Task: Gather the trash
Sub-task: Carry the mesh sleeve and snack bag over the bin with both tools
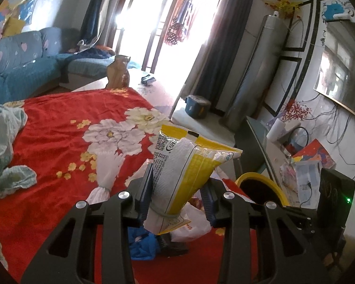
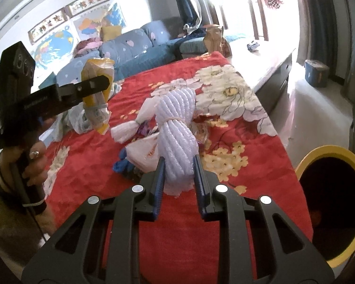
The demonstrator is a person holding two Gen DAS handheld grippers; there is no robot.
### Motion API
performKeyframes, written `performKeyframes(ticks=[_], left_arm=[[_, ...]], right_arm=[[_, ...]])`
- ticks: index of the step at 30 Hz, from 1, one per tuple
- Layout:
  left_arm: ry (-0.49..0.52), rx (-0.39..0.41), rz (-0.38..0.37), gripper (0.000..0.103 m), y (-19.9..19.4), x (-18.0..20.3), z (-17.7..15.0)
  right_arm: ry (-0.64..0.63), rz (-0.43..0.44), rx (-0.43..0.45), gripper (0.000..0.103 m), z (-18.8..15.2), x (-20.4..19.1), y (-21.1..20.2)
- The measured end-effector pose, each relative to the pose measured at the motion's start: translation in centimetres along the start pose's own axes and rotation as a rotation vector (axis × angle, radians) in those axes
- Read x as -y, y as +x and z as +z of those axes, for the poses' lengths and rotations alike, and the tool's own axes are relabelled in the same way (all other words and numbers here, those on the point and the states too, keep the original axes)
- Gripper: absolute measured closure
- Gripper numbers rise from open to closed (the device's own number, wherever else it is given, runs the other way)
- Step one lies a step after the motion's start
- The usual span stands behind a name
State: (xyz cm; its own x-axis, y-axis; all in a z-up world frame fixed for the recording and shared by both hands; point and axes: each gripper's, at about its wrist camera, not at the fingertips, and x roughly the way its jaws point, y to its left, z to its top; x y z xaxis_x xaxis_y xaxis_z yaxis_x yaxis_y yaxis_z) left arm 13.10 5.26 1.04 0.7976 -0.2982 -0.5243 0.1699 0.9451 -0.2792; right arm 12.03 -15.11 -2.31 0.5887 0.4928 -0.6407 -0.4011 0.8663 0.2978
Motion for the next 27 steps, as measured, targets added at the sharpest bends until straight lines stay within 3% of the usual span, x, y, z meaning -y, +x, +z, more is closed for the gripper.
performKeyframes(ticks=[27], left_arm=[[0.128, -0.027, -0.082, 0.068, 2.4, 9.0, 0.1]], right_arm=[[0.168, -0.126, 0.147, 0.086, 0.3, 7.0, -6.1]])
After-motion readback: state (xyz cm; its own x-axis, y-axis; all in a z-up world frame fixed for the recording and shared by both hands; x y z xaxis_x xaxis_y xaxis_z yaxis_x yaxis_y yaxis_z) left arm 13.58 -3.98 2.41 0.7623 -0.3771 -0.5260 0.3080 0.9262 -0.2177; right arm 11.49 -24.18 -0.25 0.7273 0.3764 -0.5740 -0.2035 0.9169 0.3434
